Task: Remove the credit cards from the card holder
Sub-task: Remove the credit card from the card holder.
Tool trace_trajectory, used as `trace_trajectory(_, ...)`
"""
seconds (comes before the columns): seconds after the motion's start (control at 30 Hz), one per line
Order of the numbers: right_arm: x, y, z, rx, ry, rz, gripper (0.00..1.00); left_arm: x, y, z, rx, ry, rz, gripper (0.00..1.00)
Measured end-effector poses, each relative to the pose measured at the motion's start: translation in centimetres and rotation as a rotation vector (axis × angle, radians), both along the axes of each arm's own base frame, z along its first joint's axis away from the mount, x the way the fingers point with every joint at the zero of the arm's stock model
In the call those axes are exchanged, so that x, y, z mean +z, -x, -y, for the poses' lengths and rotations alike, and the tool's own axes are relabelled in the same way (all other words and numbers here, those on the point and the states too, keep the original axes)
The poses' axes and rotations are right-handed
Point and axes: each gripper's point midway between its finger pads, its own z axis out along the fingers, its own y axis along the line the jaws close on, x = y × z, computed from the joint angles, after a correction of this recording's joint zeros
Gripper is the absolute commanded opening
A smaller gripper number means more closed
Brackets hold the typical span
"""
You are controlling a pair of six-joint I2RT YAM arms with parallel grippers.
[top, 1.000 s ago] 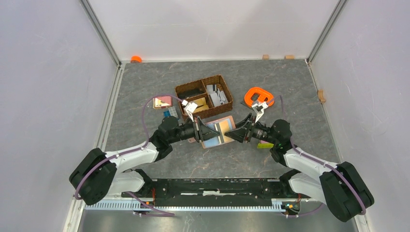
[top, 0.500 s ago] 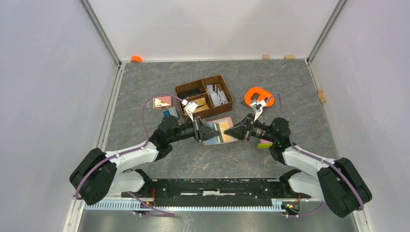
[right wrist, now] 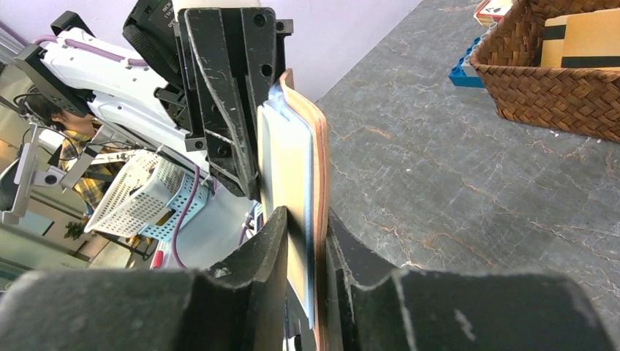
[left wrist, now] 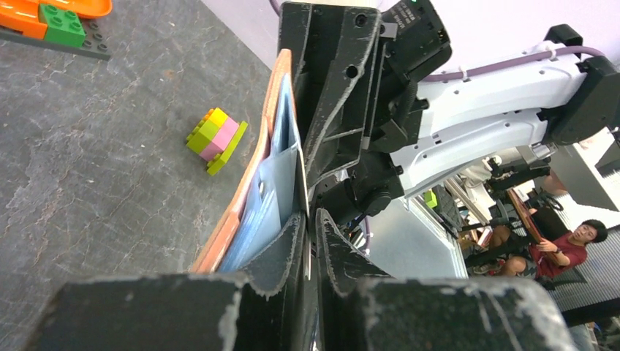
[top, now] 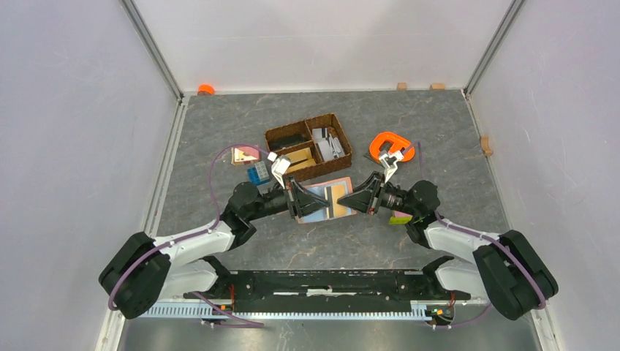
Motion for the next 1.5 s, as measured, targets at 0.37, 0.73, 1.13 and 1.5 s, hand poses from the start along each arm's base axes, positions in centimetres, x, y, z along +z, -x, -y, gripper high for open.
trace_trajectory(0.37,0.4,0.2,0.5,0.006,-0.042,-0.022,0.25,0.6,0.2,0.0,-0.012,0.019,0.022,0.02)
trace_trajectory(0.73,0.2,-0.1,1.5,-0.034,-0.066,-0.042,0.05,1.2,-0.3,-1.0,0.066,0.016,0.014,0.02)
trace_trajectory(1.13,1.1,0.4,1.3,-0.004,-0.119,-0.049,0.28,-0.9,-0.4,-0.3,0.030,-0.026,-0.028,0.02)
trace_trajectory(1.5,1.0,0.5,1.2,0.003,-0.122,-0.063,0.00,-0.4,0.0,-0.2,0.008,-0.009,-0.009,0.16)
